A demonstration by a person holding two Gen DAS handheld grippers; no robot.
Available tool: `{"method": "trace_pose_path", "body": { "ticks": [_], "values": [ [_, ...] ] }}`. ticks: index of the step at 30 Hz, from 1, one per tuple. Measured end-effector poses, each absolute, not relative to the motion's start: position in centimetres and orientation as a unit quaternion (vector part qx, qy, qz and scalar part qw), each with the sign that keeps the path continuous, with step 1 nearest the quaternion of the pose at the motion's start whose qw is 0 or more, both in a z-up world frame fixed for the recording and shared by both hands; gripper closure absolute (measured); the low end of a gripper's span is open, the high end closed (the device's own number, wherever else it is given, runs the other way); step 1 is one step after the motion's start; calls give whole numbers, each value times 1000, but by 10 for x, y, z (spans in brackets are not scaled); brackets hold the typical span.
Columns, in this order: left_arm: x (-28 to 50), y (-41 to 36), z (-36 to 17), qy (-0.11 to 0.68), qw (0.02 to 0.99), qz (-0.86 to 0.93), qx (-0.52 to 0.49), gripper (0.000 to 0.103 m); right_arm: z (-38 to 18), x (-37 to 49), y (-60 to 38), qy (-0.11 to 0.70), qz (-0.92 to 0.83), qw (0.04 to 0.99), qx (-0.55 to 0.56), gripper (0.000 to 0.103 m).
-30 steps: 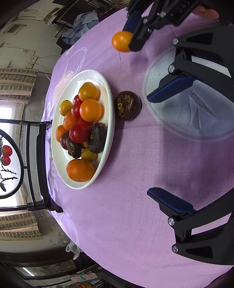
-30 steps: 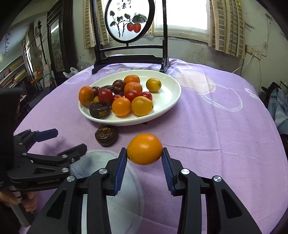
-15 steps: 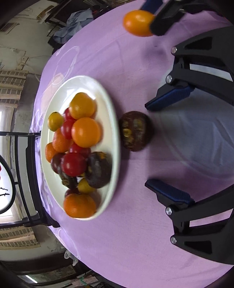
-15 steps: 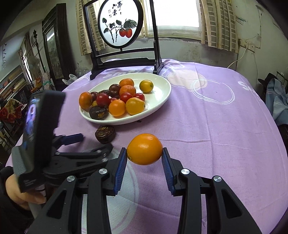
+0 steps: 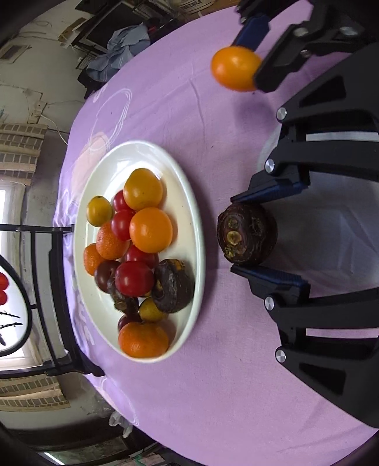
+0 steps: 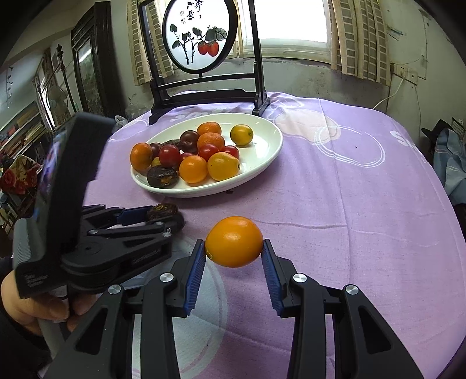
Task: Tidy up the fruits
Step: 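Lower the dark-brown fruit and orange-yellow tomato onto the plate, opening both tools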
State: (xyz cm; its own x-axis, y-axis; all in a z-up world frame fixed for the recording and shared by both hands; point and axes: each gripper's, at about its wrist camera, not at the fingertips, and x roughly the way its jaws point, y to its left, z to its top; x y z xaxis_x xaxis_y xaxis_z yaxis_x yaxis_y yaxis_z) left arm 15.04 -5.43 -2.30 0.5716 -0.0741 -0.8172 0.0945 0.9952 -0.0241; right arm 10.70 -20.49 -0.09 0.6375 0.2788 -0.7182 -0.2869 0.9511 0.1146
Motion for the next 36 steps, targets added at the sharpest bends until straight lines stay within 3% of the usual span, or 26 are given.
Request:
{"method": "trace_pose_path", "body": {
  "ticks": [7,15,27,28,29,30,32,36],
  "values": [
    [130,-39,10,423,904,-61,14,63,6,106,-205,383,162,910,8,63],
    [175,-23,42,396,918,-29,6,63,36,142,-180,345,167,924,-12,63],
    [247,-9,31,415,909,25,-12,63,16,222,-142,365,142,919,-41,63],
    [250,-8,29,419,907,26,-18,62,14,224,-142,365,141,919,-39,56],
    [252,-7,27,423,905,27,-26,53,14,225,-143,362,139,921,-37,43],
    [252,-6,27,423,905,31,-31,36,14,225,-145,355,136,924,-33,40],
    [248,-6,30,414,909,44,-25,18,14,222,-148,358,141,922,-35,41],
    [237,-7,36,404,914,37,-19,12,16,210,-158,357,139,923,-30,40]
  ]
}}
